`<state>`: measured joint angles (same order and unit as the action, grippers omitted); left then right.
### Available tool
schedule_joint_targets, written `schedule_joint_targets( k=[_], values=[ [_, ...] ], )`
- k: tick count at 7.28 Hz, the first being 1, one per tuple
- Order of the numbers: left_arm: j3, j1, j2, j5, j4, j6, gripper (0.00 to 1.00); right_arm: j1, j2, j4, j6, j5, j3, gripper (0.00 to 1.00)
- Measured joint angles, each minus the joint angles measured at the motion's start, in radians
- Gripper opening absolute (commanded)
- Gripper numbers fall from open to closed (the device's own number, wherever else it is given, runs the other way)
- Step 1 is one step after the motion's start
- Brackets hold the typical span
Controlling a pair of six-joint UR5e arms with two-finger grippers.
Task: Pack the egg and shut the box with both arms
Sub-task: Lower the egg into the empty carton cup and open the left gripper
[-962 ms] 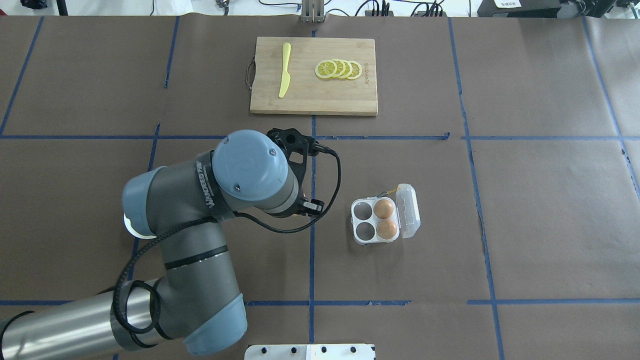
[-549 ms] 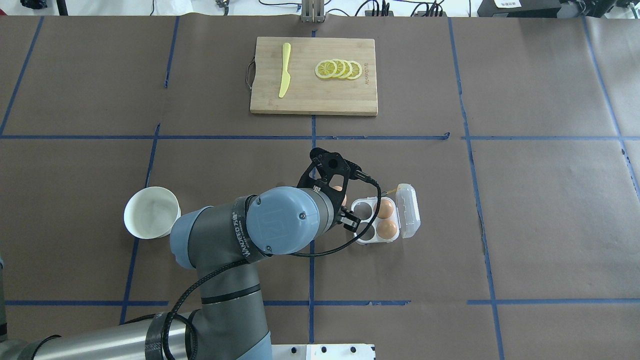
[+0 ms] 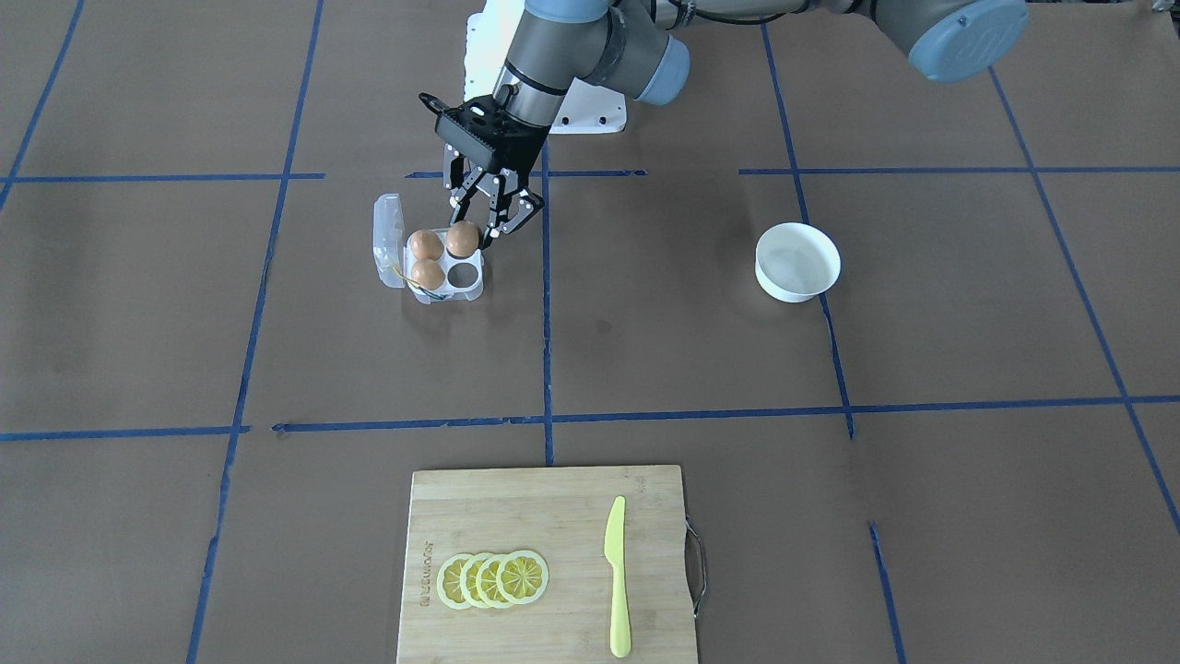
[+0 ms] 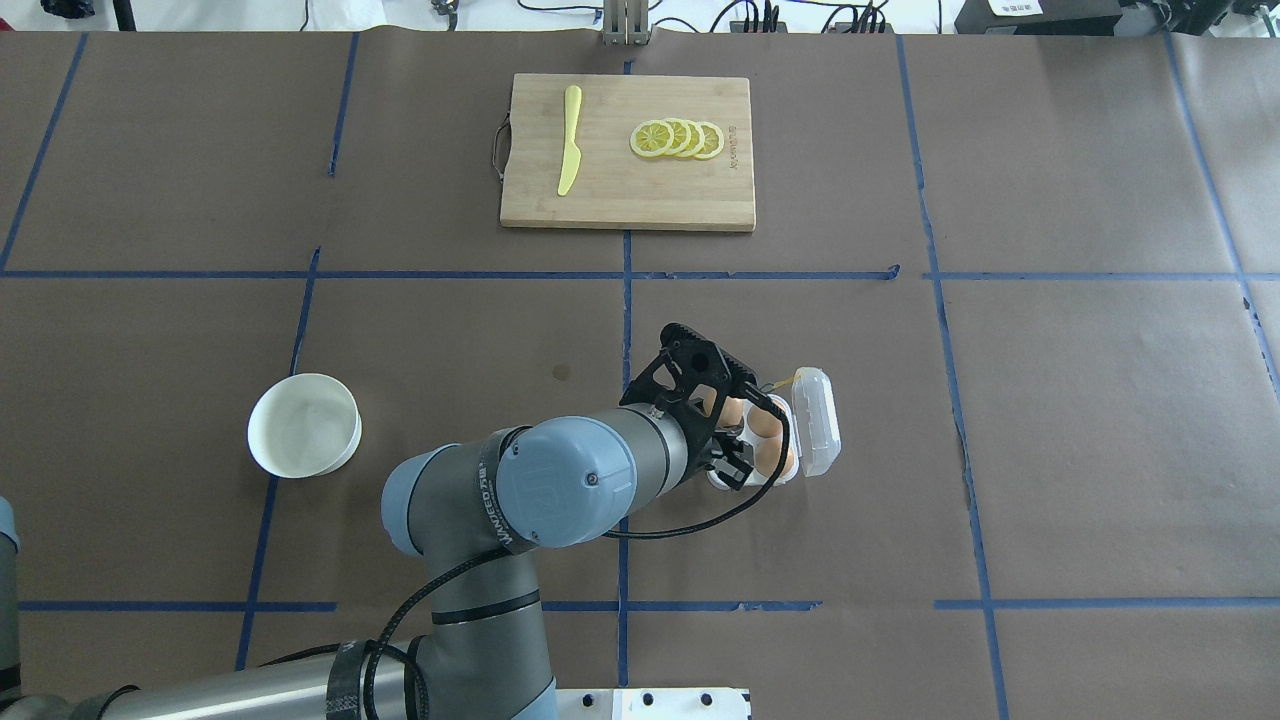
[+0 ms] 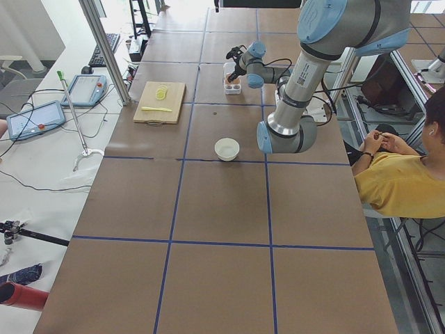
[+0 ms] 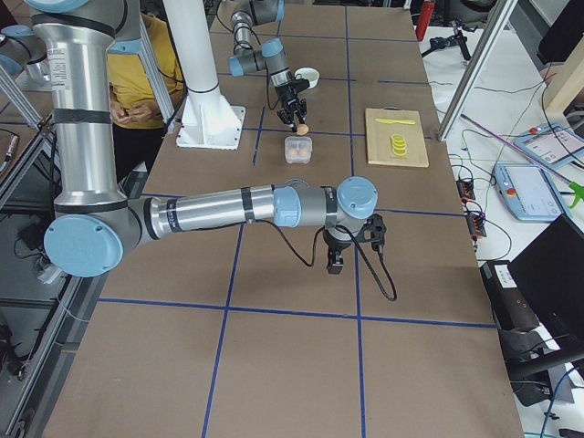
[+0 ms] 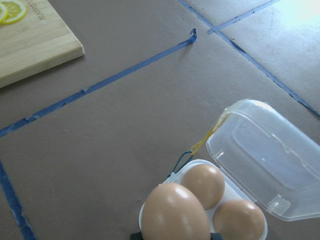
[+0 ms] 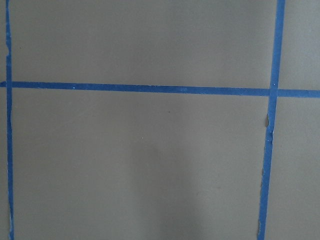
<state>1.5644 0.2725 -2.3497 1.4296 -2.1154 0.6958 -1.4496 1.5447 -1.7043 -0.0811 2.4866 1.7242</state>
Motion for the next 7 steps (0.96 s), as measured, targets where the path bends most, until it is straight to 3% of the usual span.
schedule_joint_targets(
  k=[3,5,7],
  values=[
    [-0.035,-0.043,-0.007,-0.096,-0.022,-0.02,0.0,0.0,0.003,0.0,0.0,0.0,0.0,1.0],
    [-0.044,-0.055,-0.009,-0.109,-0.023,-0.02,0.0,0.0,0.003,0.0,0.0,0.001,0.0,1.0],
    [-0.046,-0.057,-0.01,-0.111,-0.023,-0.021,0.22,0.0,0.003,0.0,0.0,0.001,0.0,1.0]
  ],
)
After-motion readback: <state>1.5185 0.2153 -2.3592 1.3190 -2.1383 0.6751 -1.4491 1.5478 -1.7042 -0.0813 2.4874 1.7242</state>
